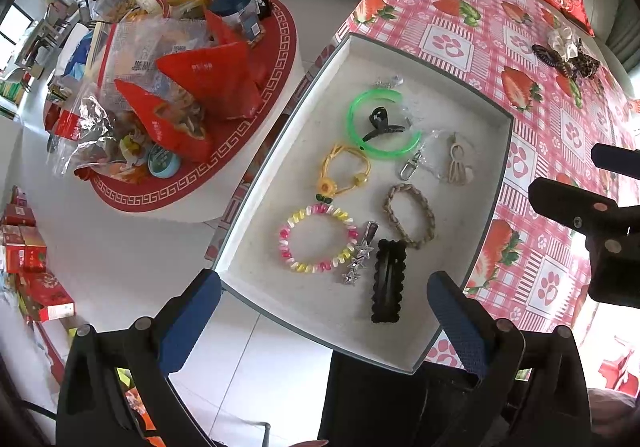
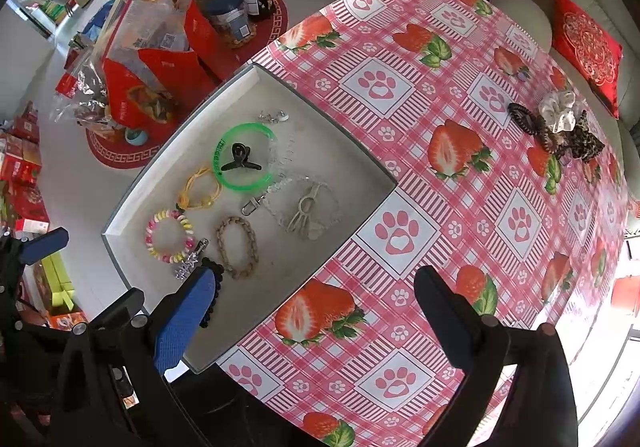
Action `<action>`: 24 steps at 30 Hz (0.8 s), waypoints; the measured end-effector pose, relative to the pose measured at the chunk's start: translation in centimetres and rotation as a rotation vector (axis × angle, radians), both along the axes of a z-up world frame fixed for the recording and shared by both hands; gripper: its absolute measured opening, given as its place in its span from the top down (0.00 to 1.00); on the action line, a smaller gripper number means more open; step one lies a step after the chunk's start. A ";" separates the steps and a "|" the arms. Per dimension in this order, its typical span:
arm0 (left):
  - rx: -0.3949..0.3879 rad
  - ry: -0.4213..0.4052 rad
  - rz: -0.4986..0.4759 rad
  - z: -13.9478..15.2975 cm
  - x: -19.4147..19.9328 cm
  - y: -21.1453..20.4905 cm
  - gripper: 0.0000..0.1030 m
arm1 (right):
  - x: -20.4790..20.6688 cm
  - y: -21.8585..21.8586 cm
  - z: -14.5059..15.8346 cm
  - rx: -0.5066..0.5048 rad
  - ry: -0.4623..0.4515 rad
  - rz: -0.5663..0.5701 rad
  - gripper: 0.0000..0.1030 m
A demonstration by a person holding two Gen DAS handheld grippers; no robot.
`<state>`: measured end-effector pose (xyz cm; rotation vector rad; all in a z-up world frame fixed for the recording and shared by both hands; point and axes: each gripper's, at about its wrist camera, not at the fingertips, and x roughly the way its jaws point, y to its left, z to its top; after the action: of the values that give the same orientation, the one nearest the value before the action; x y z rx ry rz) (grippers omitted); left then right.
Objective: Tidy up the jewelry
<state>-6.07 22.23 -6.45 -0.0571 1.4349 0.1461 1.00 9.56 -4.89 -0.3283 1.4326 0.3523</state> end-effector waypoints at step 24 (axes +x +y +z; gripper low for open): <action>-0.001 0.012 0.004 -0.4 0.1 0.1 0.00 | 0.1 0.3 -0.3 0.001 0.005 0.003 0.03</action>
<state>-5.97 22.36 -6.88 -0.0602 1.4472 0.1490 1.07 9.82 -5.16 -0.3290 1.4370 0.3571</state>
